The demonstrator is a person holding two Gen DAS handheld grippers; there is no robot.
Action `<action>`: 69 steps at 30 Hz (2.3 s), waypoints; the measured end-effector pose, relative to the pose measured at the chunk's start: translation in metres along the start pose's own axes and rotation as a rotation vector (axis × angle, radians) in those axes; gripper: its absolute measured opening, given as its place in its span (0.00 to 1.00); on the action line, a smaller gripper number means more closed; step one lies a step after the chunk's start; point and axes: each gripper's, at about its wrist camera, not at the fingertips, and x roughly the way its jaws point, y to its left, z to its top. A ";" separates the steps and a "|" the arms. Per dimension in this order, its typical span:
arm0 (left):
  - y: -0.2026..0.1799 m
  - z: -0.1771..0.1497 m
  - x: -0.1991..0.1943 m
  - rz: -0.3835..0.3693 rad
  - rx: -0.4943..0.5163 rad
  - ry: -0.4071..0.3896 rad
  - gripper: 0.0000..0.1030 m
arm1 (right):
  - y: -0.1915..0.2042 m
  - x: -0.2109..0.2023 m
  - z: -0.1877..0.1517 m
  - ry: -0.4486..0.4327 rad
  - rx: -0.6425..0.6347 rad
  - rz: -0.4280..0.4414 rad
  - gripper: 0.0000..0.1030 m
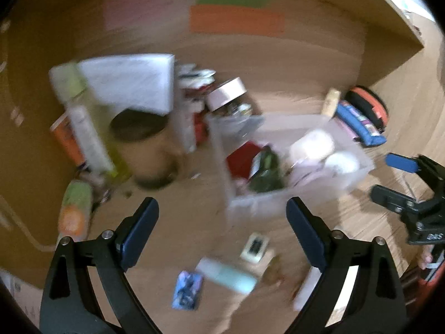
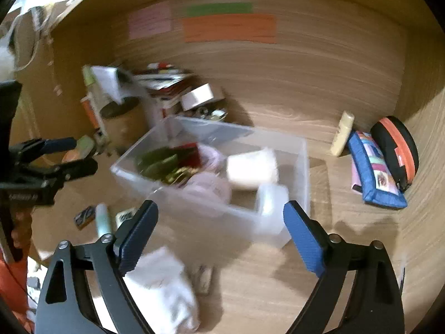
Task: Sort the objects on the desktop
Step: 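Grasp the blue Max card box with the left tool while the right tool grasps the white drawstring pouch, then carry the blue card box and white pouch into the clear box and release both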
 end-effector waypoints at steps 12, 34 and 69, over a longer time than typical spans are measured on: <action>0.052 -0.079 0.009 0.101 -0.117 0.189 0.91 | 0.050 0.005 -0.057 0.076 -0.070 0.098 0.88; 0.044 -0.093 0.038 0.081 -0.062 0.197 0.50 | 0.090 0.039 -0.079 0.241 -0.286 0.075 0.90; 0.013 -0.049 -0.022 -0.025 -0.108 -0.021 0.26 | 0.025 -0.034 -0.029 -0.047 -0.046 0.162 0.51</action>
